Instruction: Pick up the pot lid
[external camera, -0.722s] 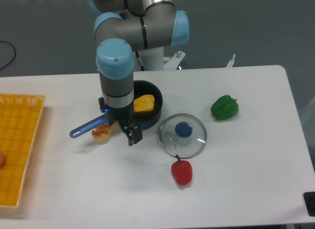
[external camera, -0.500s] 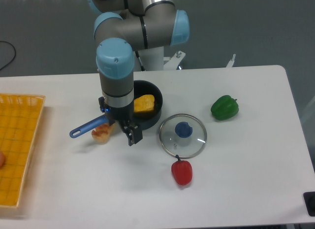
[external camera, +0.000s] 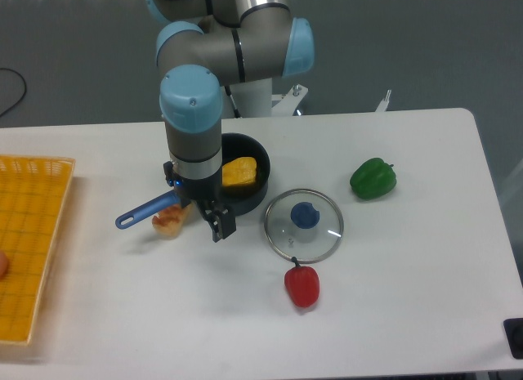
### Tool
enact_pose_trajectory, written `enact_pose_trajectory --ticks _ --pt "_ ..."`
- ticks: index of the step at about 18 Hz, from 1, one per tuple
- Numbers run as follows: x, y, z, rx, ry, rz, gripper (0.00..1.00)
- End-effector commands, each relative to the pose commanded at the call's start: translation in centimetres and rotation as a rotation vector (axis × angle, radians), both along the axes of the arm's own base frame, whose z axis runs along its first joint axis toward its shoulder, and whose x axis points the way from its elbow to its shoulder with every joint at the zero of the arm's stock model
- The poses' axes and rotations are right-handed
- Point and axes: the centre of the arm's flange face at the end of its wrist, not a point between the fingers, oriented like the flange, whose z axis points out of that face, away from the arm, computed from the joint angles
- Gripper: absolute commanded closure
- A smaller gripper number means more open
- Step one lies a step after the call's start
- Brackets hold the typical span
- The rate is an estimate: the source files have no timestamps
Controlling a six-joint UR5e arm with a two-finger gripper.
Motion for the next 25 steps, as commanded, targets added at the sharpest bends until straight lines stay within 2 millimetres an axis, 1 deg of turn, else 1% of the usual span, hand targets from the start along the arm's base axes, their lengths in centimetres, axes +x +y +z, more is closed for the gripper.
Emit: enact_pose_trajectory --ticks 2,3,5,6,10,12,14,17,21,23,25 --pt "-0.4 -0.2 -0.1 -0.011 0.013 -0.009 0.00" --pt "-0.7 -0.4 -0.1 -0.028 0.036 -0.039 0.00" --pt "-1.4 -0.8 -1.2 -0.087 0.082 -0.136 0.00" --pt "-1.8 -1.0 -1.4 -0.105 0.099 -0.172 0.00" --pt "-3.8 -1.7 -4.3 -0.210 0.129 -0.289 0.00" --pt "-5.8 -2.7 -5.2 -0.269 0.149 -0.345 0.00" --pt "-8.6 -4.2 -6.5 -0.291 0.130 -0.397 0.00" --pt "-11.1 -5.5 -5.7 -0.284 0.135 -0.448 0.00" --pt "-12.6 -6.7 -6.5 -0.338 0.133 -0.612 0.00" --pt "-12.6 -7.2 -7.3 -0.389 0.136 -0.634 0.00" --pt "-12.4 -7.3 -8.0 -0.400 0.126 -0.638 0.00"
